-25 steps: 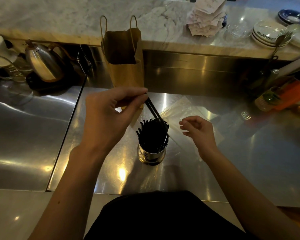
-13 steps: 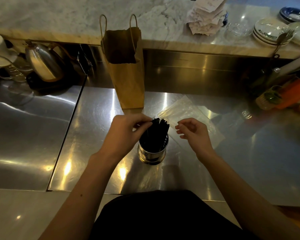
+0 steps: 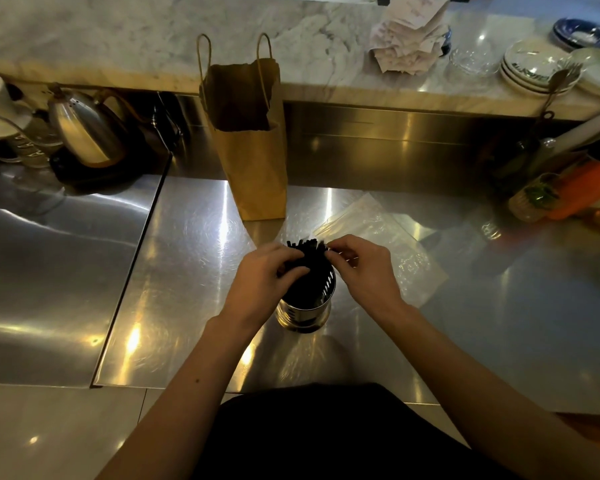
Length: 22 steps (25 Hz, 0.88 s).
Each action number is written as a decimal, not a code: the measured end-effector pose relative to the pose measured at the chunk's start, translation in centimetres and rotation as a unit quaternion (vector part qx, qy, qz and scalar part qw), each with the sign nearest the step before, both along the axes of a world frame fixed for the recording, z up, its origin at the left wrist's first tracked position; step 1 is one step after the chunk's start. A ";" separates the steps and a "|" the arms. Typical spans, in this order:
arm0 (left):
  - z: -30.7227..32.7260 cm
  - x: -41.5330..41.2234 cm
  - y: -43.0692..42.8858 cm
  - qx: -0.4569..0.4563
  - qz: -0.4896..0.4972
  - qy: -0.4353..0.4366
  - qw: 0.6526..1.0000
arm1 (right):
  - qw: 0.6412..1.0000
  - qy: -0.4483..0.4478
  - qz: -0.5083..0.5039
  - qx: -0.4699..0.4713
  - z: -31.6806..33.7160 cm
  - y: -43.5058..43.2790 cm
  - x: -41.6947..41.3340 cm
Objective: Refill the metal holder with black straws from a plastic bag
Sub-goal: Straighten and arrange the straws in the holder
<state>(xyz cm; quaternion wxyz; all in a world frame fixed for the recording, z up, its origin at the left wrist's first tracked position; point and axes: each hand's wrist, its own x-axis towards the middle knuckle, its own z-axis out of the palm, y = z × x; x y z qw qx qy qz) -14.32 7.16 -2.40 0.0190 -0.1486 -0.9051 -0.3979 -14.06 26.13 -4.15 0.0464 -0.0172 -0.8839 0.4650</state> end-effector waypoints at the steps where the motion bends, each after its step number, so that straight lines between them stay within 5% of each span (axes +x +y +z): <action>1: -0.1 0.2 0.0 0.013 0.017 0.005 1.000 | 1.000 0.008 0.001 0.006 -0.1 0.2 0.1; 22: -2.0 1.1 -0.5 0.118 0.102 0.007 0.988 | 0.996 0.085 -0.011 0.007 -1.6 1.1 1.7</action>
